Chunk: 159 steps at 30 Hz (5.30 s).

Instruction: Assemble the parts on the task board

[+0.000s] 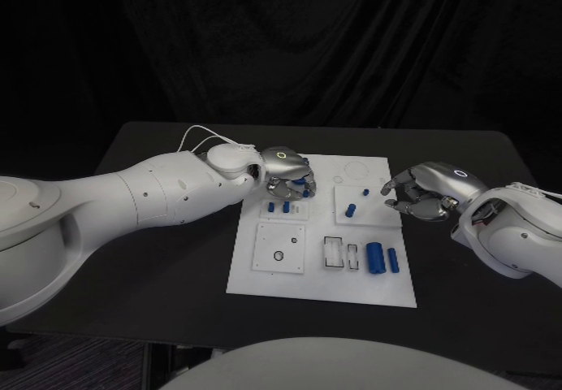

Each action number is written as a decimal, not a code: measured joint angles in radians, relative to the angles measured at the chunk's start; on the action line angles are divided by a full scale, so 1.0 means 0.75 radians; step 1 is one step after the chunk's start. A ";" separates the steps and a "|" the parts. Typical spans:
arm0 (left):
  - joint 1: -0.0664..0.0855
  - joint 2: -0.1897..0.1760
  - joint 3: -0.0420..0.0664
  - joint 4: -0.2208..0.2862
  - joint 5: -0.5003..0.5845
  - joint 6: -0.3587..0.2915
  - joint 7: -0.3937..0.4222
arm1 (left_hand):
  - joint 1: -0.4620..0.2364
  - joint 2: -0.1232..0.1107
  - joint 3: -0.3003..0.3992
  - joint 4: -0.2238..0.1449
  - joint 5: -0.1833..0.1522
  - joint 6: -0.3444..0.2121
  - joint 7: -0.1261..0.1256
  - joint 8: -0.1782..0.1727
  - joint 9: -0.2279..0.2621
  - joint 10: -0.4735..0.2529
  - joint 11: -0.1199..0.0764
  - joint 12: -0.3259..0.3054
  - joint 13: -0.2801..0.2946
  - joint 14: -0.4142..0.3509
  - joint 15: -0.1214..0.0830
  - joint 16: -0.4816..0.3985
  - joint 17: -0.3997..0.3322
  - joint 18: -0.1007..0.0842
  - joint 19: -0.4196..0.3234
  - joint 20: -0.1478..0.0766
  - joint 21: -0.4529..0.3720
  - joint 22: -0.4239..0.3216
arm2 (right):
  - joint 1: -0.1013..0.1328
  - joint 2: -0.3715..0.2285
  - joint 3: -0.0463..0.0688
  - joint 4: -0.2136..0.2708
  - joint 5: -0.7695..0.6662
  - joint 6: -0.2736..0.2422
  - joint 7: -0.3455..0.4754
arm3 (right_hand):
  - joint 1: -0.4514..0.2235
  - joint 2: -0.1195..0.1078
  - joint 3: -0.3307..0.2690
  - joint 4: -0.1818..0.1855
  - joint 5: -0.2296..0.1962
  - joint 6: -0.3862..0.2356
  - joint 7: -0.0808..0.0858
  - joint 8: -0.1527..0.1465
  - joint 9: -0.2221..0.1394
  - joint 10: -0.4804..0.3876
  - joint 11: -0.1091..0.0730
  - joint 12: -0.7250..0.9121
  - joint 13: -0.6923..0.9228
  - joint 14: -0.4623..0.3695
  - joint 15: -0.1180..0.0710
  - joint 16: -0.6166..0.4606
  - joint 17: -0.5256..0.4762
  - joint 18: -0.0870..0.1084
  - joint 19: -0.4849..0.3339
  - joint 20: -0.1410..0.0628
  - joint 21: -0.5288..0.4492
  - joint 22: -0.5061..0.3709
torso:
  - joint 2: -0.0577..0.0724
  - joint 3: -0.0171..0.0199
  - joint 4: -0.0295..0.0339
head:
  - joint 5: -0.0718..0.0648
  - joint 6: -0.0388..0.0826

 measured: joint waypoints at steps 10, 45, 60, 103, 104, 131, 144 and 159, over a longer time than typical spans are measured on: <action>-0.004 0.001 0.000 -0.007 0.000 -0.001 0.006 | 0.000 0.000 0.020 -0.012 -0.003 0.037 0.023 0.005 0.015 0.081 -0.026 0.023 0.021 0.006 -0.017 0.005 0.010 0.000 0.015 -0.005 0.014 0.000 | 0.000 0.004 0.000 -0.006 0.001 0.009 -0.001 | 0.000 0.000 0.000 0.000 0.000 0.005 -0.005 0.000 0.000 0.000 0.000 0.000 0.000 0.000 0.000 0.000 -0.002 0.000 0.000 0.000 0.000 0.000 | -0.002 -0.0001 0.0009 | -0.002 0.000; 0.086 -0.207 0.001 0.228 -0.001 -0.140 0.010 | -0.012 0.016 0.047 -0.048 0.008 0.130 0.063 0.015 0.057 0.279 -0.062 -0.040 0.003 0.040 -0.054 0.015 0.012 -0.021 0.075 -0.016 0.096 0.000 | 0.000 0.010 0.000 -0.026 0.003 0.029 -0.005 | 0.000 0.000 0.005 -0.005 0.000 0.008 -0.002 0.000 0.000 0.000 0.000 0.000 0.000 0.000 0.000 0.000 -0.011 0.000 0.000 0.000 0.000 0.000 | -0.002 0.0009 0.0023 | 0.007 0.000; 0.083 -0.235 0.000 0.228 -0.001 -0.073 -0.047 | -0.012 0.016 0.047 -0.048 0.008 0.132 0.075 0.015 0.062 0.289 -0.054 -0.071 -0.012 0.042 -0.052 0.015 0.011 -0.021 0.077 -0.014 0.102 0.000 | 0.000 0.020 0.000 -0.040 0.004 0.046 -0.006 | 0.000 0.000 0.005 -0.005 0.000 0.010 0.000 0.000 0.000 0.000 0.000 0.000 0.000 0.000 0.000 0.000 -0.012 0.000 0.000 0.000 0.000 0.000 | -0.007 0.0045 0.0100 | 0.004 0.000; 0.017 -0.199 0.002 0.188 -0.001 -0.007 -0.089 | -0.018 0.010 0.051 -0.044 0.000 0.132 0.085 0.005 0.065 0.291 -0.045 -0.097 -0.023 0.042 -0.052 0.015 -0.011 -0.021 0.076 -0.014 0.091 0.000 | 0.000 0.023 0.000 -0.042 0.006 0.068 -0.008 | 0.000 0.000 0.005 -0.005 0.000 0.010 0.000 0.000 0.000 0.000 0.000 0.000 0.000 0.000 0.000 0.000 -0.013 0.000 0.000 0.000 0.000 0.000 | -0.006 0.0075 0.0132 | -0.003 0.000; 0.016 -0.198 0.002 0.187 -0.001 -0.007 -0.090 | -0.018 0.010 0.051 -0.044 0.000 0.132 0.085 0.005 0.065 0.291 -0.045 -0.097 -0.023 0.042 -0.052 0.015 -0.011 -0.021 0.076 -0.014 0.091 0.000 | 0.000 0.023 0.000 -0.042 0.006 0.069 -0.008 | 0.000 0.000 0.005 -0.005 0.000 0.010 0.000 0.000 0.000 0.000 0.000 0.000 0.000 0.000 0.000 0.000 -0.013 0.000 0.000 0.000 0.000 0.000 | -0.006 0.0074 0.0134 | -0.003 0.000; 0.011 -0.182 0.004 0.166 0.000 0.004 -0.092 | -0.022 0.005 0.059 -0.051 -0.015 0.100 0.078 -0.022 0.064 0.307 -0.043 -0.125 -0.024 0.027 -0.047 0.005 -0.032 -0.021 0.071 -0.020 0.079 0.000 | 0.000 0.024 0.000 -0.042 0.007 0.081 -0.011 | 0.000 0.000 0.005 -0.005 0.000 0.009 0.000 0.000 -0.001 0.000 0.000 0.000 0.000 0.000 0.000 0.000 -0.014 0.000 0.000 0.000 -0.008 0.000 | -0.006 0.0074 0.0119 | 0.009 0.000; 0.004 -0.183 0.001 0.161 -0.001 0.017 -0.095 | -0.046 -0.019 0.077 -0.040 -0.066 -0.064 -0.004 -0.047 0.027 0.276 -0.012 -0.188 -0.042 0.009 -0.028 -0.011 -0.065 -0.021 0.052 -0.010 0.049 0.000 | 0.000 0.028 0.000 -0.043 0.007 0.087 -0.013 | 0.000 0.000 0.009 -0.009 0.000 0.009 0.000 0.000 -0.001 0.000 0.000 0.000 0.000 0.000 0.000 -0.006 -0.016 0.000 0.000 0.000 -0.008 0.000 | -0.007 0.0069 0.0121 | 0.009 0.000; 0.001 -0.192 0.000 0.161 -0.002 0.021 -0.093 | -0.047 -0.030 0.086 -0.031 -0.077 -0.116 -0.025 -0.046 0.013 0.244 -0.001 -0.219 -0.046 -0.001 -0.019 -0.017 -0.083 -0.021 0.042 -0.010 0.029 0.000 | 0.000 0.028 0.000 -0.045 0.007 0.091 -0.014 | 0.000 0.000 0.009 -0.009 0.000 0.009 0.000 0.000 -0.001 0.000 0.000 0.000 0.000 0.000 0.000 -0.005 -0.016 0.000 0.000 0.000 -0.008 0.000 | -0.007 0.0069 0.0133 | 0.013 0.000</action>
